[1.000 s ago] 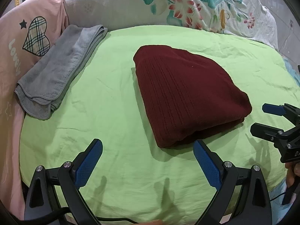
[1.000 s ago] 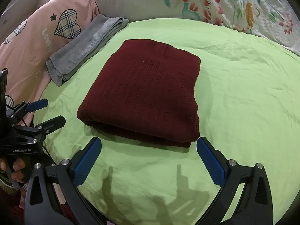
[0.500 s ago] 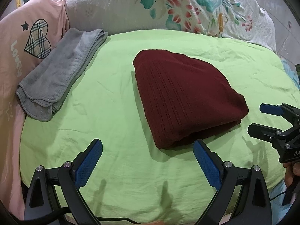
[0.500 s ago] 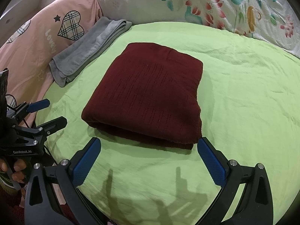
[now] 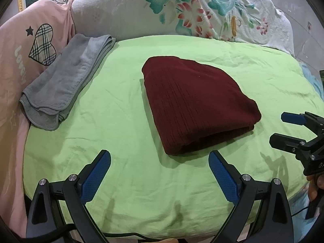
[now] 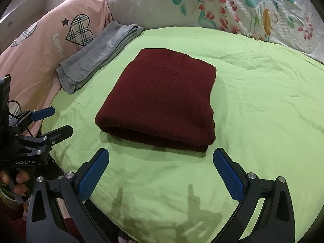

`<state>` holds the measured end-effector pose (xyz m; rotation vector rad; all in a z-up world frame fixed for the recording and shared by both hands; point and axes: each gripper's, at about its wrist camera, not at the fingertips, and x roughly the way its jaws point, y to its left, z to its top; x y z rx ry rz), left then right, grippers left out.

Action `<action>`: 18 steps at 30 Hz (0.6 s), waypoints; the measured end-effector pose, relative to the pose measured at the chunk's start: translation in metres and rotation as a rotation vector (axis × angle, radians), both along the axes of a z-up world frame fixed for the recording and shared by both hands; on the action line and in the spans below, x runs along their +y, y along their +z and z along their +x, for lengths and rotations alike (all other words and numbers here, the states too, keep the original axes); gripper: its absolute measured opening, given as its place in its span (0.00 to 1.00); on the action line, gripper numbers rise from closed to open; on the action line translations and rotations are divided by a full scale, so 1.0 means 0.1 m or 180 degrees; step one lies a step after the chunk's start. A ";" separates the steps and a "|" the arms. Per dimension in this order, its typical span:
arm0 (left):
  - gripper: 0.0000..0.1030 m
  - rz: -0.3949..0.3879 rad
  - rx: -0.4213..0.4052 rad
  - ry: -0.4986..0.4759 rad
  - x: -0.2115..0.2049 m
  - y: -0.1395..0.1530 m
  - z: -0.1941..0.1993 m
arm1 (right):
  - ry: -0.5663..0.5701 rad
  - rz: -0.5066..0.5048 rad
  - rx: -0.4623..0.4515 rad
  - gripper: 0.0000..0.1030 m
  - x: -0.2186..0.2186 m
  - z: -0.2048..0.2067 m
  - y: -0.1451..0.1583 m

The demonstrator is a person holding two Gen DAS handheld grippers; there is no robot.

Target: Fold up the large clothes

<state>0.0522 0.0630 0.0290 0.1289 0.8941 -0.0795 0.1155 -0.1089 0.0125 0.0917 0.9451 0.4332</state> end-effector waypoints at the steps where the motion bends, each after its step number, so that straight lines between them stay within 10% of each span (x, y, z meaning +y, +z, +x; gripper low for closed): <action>1: 0.95 0.0005 0.0000 -0.0007 0.00 0.00 -0.01 | -0.0006 0.0003 0.0001 0.99 -0.01 -0.01 -0.01; 18: 0.95 0.0022 -0.0040 -0.0033 -0.04 0.04 -0.11 | -0.0008 0.0018 -0.0047 0.99 -0.05 -0.11 0.05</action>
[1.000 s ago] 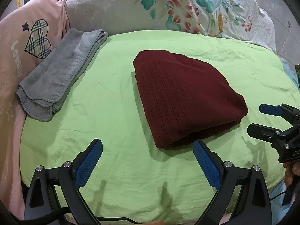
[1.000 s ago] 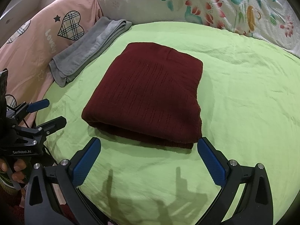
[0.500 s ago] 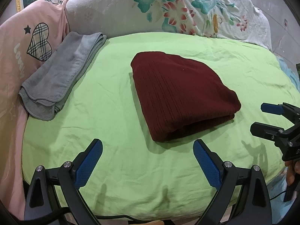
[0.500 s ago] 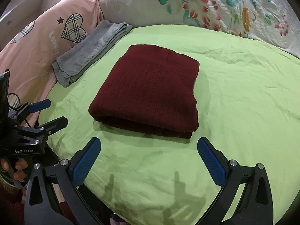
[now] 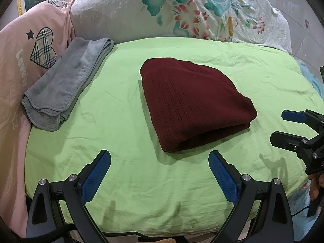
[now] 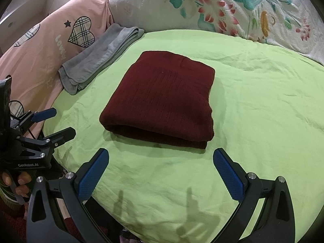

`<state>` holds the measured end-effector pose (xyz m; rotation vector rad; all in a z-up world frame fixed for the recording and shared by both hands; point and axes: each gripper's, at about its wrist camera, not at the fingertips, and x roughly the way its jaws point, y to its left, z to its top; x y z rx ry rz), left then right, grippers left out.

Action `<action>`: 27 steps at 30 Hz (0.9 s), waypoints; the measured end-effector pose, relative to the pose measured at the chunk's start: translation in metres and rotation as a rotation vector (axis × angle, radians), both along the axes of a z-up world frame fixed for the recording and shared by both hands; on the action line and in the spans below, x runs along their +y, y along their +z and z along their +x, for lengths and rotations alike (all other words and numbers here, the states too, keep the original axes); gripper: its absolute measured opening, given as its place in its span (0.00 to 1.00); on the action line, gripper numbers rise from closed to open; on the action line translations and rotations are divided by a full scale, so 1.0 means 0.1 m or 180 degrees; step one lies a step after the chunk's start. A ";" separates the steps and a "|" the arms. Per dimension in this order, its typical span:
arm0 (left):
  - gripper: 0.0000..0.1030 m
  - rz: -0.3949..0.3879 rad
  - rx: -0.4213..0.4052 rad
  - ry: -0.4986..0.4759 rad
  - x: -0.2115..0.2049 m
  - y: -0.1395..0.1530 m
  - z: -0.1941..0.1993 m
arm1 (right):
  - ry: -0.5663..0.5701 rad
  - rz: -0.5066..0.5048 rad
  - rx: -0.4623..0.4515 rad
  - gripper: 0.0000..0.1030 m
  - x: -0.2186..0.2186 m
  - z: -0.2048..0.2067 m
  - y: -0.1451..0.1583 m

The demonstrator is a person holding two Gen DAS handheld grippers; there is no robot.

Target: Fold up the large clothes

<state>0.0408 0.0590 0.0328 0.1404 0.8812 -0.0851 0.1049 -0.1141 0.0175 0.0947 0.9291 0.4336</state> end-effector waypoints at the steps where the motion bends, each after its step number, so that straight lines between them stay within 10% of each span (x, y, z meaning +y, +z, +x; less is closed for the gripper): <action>1: 0.95 0.0003 -0.0001 -0.0001 0.00 0.00 0.00 | -0.0002 0.0001 0.0003 0.99 0.00 0.00 0.00; 27: 0.95 -0.0006 0.0028 0.0015 0.01 -0.02 0.03 | 0.0007 -0.0020 0.0025 0.99 0.04 0.02 -0.03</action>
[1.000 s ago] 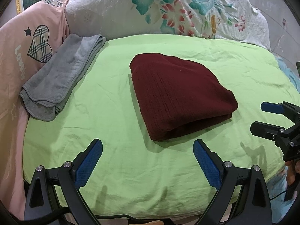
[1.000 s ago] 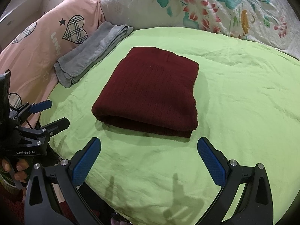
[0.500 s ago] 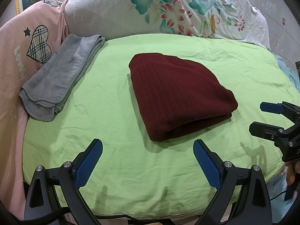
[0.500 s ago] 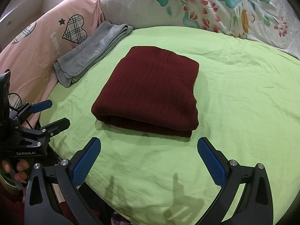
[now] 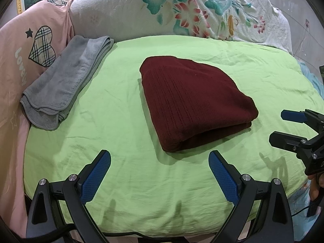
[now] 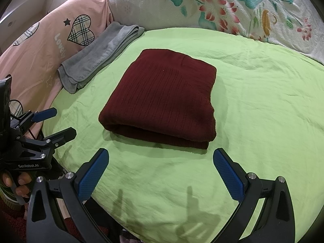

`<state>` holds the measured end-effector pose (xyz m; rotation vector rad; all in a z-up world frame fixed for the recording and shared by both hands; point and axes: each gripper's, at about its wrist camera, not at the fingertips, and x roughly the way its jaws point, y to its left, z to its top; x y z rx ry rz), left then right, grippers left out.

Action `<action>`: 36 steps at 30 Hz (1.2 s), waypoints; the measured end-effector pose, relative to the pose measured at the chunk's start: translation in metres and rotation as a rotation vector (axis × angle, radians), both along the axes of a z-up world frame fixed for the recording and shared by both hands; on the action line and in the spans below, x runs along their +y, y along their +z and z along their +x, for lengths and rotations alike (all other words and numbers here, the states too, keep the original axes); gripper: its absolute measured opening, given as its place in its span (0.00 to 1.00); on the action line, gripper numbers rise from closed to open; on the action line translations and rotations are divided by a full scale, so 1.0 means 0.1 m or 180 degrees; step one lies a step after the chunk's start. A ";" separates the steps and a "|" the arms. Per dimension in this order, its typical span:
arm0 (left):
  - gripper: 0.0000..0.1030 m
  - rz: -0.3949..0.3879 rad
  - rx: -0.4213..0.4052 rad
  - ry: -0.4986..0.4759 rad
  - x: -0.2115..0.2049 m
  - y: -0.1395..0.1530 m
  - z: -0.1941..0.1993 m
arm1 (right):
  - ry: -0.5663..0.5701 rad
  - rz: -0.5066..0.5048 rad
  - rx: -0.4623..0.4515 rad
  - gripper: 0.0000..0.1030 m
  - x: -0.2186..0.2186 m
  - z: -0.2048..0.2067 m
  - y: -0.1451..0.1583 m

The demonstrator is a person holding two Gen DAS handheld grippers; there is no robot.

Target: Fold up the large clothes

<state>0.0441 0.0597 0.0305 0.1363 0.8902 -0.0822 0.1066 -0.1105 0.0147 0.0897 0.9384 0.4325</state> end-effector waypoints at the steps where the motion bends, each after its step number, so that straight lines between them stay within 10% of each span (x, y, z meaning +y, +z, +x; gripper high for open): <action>1: 0.95 -0.0002 0.0001 -0.0003 0.00 0.00 0.00 | -0.0001 0.0001 0.0000 0.99 0.00 0.00 0.00; 36: 0.95 -0.0004 0.0017 0.0026 -0.06 0.03 0.07 | -0.0011 0.0023 0.0002 0.99 0.02 0.07 0.01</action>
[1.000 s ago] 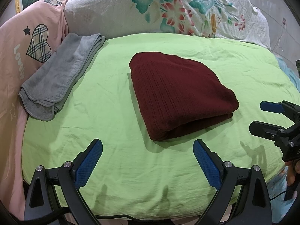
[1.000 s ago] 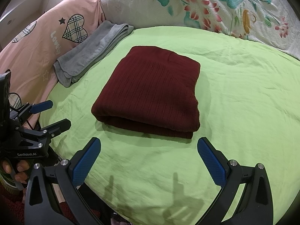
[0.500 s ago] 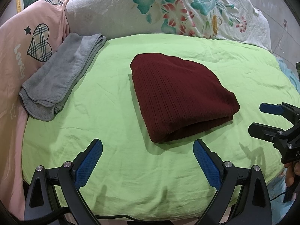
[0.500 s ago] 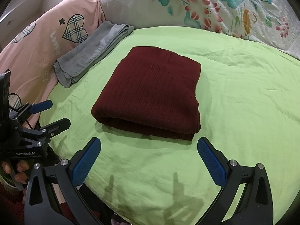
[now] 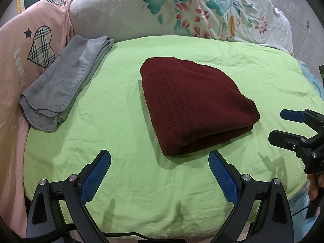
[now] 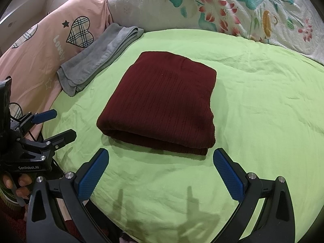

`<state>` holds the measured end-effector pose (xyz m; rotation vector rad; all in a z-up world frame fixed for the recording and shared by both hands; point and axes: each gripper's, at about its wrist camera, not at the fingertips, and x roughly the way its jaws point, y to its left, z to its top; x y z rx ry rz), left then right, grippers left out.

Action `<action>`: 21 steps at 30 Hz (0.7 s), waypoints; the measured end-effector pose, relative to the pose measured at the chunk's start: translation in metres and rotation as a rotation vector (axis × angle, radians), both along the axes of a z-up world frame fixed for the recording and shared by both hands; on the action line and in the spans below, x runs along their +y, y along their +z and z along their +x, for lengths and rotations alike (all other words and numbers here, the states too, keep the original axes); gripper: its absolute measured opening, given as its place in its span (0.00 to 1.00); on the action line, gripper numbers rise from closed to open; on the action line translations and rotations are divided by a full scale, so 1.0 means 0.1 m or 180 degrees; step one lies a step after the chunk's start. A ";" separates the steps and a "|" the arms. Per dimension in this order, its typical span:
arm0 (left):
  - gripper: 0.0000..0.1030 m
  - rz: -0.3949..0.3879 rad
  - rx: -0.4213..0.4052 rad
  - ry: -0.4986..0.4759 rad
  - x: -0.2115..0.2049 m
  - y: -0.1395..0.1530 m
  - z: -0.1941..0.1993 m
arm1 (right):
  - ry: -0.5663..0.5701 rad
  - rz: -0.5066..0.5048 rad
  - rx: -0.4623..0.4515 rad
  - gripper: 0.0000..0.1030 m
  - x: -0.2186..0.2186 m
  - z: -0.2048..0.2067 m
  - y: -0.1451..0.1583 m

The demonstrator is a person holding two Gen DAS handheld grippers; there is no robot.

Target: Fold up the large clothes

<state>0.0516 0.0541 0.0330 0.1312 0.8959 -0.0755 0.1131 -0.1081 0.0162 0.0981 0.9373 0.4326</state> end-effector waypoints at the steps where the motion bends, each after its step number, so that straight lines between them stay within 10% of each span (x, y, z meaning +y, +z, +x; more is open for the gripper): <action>1: 0.95 -0.0002 0.0000 0.0002 -0.01 -0.01 -0.01 | -0.0002 0.0001 0.0005 0.99 0.00 0.01 0.00; 21: 0.95 0.0030 -0.0008 0.0028 -0.08 -0.01 0.07 | -0.0022 0.0018 -0.0004 0.99 -0.03 0.14 -0.01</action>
